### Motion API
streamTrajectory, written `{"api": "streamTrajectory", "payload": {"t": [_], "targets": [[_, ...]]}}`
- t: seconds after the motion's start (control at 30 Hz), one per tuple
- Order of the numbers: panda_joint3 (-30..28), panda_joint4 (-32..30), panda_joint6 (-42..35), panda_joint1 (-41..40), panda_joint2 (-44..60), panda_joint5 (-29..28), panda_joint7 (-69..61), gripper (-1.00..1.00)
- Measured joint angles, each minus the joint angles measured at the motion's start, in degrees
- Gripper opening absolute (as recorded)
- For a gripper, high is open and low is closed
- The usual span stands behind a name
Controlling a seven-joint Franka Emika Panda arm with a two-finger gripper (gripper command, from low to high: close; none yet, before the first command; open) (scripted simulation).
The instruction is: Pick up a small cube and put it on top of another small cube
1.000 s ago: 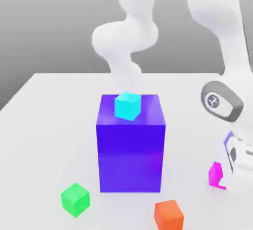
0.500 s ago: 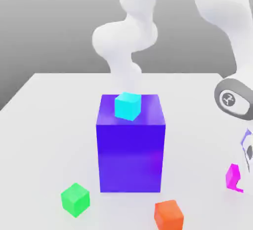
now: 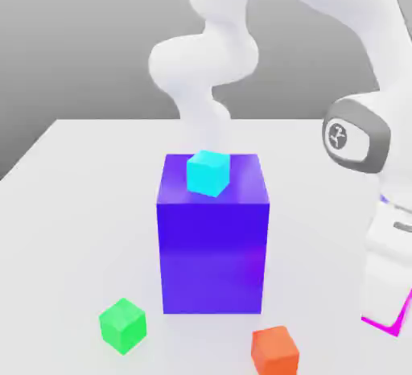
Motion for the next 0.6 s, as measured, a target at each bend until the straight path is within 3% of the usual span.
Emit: {"api": "streamTrajectory", "payload": {"t": [0.6], "targets": [[-11.81, -8.9, -5.04, -14.91, -1.73, 12.13, 4.87, -1.0]]}}
